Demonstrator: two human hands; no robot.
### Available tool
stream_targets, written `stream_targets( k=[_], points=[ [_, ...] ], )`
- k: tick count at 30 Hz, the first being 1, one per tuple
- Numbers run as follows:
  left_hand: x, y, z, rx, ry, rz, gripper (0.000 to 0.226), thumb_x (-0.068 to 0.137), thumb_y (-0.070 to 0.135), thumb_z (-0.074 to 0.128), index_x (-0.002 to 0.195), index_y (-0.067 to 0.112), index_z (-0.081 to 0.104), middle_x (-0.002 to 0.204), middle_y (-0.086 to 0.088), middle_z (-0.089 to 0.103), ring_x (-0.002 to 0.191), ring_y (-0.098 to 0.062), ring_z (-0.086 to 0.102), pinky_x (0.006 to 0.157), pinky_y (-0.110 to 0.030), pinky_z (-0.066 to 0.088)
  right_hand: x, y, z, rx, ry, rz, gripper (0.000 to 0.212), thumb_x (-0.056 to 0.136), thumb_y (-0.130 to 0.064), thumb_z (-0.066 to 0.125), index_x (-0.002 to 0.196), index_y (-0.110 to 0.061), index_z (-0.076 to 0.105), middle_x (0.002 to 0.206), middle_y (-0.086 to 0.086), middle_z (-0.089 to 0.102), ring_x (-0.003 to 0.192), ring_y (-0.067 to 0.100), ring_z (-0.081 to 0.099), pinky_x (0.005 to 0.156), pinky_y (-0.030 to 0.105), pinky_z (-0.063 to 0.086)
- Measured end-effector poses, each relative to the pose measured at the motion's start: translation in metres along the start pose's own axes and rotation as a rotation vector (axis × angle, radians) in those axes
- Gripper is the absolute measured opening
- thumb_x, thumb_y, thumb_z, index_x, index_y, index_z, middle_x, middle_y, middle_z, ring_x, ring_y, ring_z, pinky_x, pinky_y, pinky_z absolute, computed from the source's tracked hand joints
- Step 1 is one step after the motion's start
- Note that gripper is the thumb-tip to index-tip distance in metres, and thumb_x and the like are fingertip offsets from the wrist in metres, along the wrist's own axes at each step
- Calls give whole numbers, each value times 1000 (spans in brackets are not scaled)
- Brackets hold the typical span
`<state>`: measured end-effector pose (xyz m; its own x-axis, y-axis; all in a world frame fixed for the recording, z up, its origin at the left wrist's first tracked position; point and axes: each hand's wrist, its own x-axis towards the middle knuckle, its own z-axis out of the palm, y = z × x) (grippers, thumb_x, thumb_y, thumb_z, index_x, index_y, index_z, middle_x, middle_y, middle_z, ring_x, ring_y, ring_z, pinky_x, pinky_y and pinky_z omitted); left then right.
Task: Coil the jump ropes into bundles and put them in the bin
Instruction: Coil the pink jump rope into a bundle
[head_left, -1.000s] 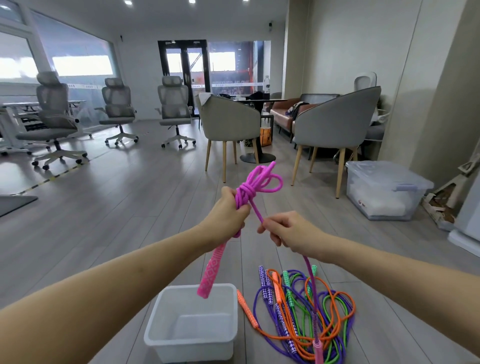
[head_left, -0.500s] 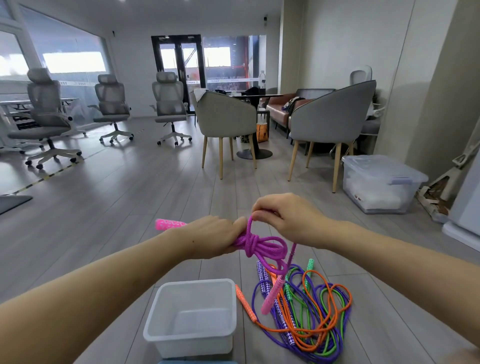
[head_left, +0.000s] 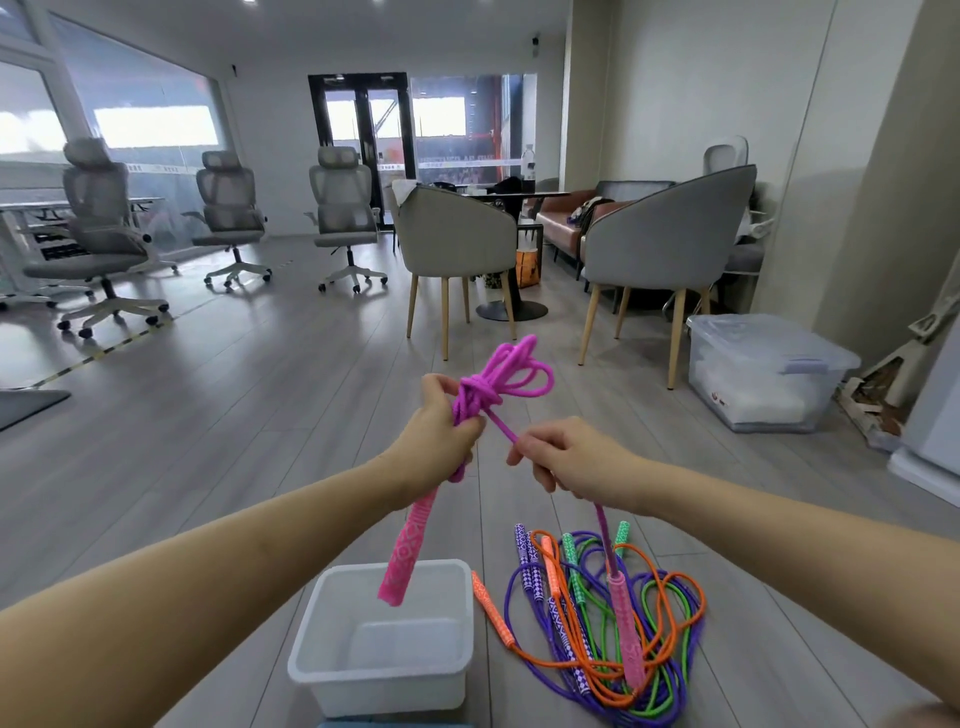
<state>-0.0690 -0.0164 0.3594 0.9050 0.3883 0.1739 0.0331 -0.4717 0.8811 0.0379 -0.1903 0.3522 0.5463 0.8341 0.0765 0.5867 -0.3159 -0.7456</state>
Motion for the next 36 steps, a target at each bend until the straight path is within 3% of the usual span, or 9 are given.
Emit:
stream_targets(
  k=[3,6,9,12,15,18,22,28,36],
  points=[
    [12,-11,-6,464,100,20,22,104,18,53,114,13,34,86,-10,61,61,-19,57,53,-34,50,-5,-7,0,-233,-43,-111,30,108,-30,48,106,-14,73,72,-1,62,61,6,53,63,28,45],
    [10,-21,-5,1062,-159,116,19,105,25,51,117,14,40,85,-5,64,68,-22,63,62,-36,56,-10,-18,-4,-475,-52,-254,26,106,-29,49,102,-17,72,79,-3,65,67,12,55,64,33,45],
    [4,-16,-5,1279,-438,290,25,105,38,51,120,20,43,94,-5,65,77,-25,62,71,-40,54,-13,-22,-11,-784,29,-417,25,107,-38,47,105,-24,68,88,-8,69,77,13,62,68,34,49],
    [0,-6,-13,1055,-586,382,26,101,40,59,119,24,48,93,0,64,77,-17,61,75,-38,53,-7,-14,-21,-657,108,-374,21,103,-44,56,104,-28,70,89,-11,70,79,8,62,66,28,46],
    [-11,3,-13,671,-630,365,26,98,34,66,117,20,55,91,1,66,73,-7,62,71,-28,55,-4,-4,-28,-197,39,-228,12,98,-35,67,92,-24,72,75,-10,65,68,4,57,64,22,46],
    [-21,15,-8,151,-488,253,27,97,23,68,117,10,54,87,-3,67,72,-18,64,68,-33,57,-11,0,-31,117,10,-172,20,103,-14,61,86,-24,65,71,-11,57,62,2,51,58,16,45],
    [-17,22,-3,-322,-270,76,32,101,21,61,125,10,42,82,-8,60,67,-20,55,63,-34,51,-8,-2,-21,89,75,-77,29,108,-34,50,96,-19,73,68,-2,51,57,5,44,55,19,37],
    [-2,18,0,-332,-74,-34,34,102,18,59,126,11,36,83,-10,59,63,-18,55,59,-33,51,3,-25,-17,37,309,-119,27,106,-27,54,98,-19,78,65,0,56,52,3,43,55,26,36],
    [-5,29,19,-150,-158,22,34,104,37,54,124,16,36,101,-16,66,72,-20,68,56,-29,54,6,-26,-21,153,466,-102,38,90,-50,73,79,-14,75,63,-1,60,57,6,50,60,33,43]
  ],
)
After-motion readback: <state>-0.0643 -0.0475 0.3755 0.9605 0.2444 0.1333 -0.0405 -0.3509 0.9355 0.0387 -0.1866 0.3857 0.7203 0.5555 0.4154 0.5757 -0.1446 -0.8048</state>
